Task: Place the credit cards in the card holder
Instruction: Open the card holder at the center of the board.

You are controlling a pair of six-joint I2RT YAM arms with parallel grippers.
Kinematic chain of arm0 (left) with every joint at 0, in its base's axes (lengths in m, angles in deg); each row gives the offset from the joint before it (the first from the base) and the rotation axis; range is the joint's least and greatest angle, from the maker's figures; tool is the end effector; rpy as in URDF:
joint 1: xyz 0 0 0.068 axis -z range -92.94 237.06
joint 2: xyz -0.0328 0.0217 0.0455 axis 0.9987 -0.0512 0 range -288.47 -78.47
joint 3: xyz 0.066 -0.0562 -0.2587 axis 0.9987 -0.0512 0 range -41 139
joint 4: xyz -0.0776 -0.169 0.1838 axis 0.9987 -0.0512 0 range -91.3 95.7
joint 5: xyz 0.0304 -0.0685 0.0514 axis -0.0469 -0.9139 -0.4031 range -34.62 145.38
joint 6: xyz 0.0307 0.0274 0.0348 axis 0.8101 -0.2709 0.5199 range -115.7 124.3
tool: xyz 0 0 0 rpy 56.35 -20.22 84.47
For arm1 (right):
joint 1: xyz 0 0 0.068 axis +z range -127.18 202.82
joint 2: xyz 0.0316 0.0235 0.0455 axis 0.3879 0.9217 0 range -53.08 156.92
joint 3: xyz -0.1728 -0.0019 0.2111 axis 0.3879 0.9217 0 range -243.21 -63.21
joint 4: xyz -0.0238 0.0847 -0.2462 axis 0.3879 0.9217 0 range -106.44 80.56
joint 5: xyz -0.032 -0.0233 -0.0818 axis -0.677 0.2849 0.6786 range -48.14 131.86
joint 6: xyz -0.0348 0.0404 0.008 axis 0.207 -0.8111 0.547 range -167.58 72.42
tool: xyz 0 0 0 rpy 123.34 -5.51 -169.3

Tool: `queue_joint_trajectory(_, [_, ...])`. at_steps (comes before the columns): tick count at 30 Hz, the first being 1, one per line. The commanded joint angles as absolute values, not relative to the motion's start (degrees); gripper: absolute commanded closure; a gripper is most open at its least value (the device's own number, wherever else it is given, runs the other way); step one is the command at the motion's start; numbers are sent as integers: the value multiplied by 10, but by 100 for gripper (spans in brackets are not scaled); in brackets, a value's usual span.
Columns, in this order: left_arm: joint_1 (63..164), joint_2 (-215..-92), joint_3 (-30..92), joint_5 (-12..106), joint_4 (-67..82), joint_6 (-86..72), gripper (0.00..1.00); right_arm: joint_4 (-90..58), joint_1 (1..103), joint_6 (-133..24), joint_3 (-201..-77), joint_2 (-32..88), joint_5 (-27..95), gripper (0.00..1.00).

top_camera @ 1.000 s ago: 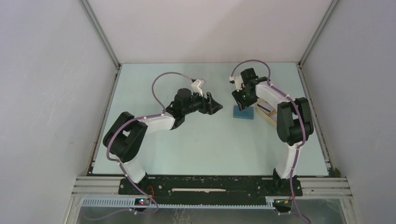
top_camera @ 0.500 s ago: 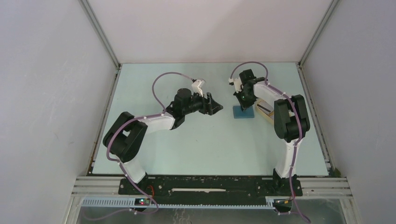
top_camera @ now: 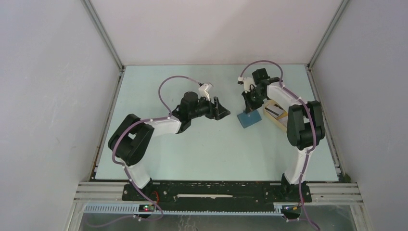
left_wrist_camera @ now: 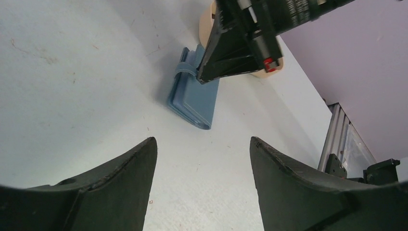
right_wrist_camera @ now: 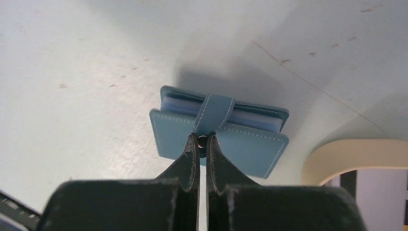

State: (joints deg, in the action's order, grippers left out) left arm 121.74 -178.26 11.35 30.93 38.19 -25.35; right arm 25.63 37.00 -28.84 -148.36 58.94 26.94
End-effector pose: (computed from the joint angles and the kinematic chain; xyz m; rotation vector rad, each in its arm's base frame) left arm 0.3021 -0.2268 0.2063 0.4093 1.9315 -1.1534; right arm 0.3891 0.1078 0.1998 -0.8417 2.6142 0.3389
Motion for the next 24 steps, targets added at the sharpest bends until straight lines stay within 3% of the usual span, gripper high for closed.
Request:
queue_joint_trajectory(1, [1211, -1793, 135, 294, 398, -262, 25, 283, 363, -300, -1494, 550, 155, 100])
queue_joint_trajectory(8, [1209, -1794, 135, 299, 393, -263, 26, 323, 365, -255, -1507, 559, 71, 99])
queue_joint_trajectory(18, [1203, -1764, 99, 328, 413, -260, 27, 373, 399, -238, -1533, 616, -17, 57])
queue_joint_trajectory(21, [1202, -1759, 91, 332, 422, -261, 27, 390, 409, -239, -1546, 635, -57, 48])
queue_joint_trajectory(24, [1201, -1760, 92, 330, 422, -261, 27, 405, 414, -234, -1560, 641, -72, 46])
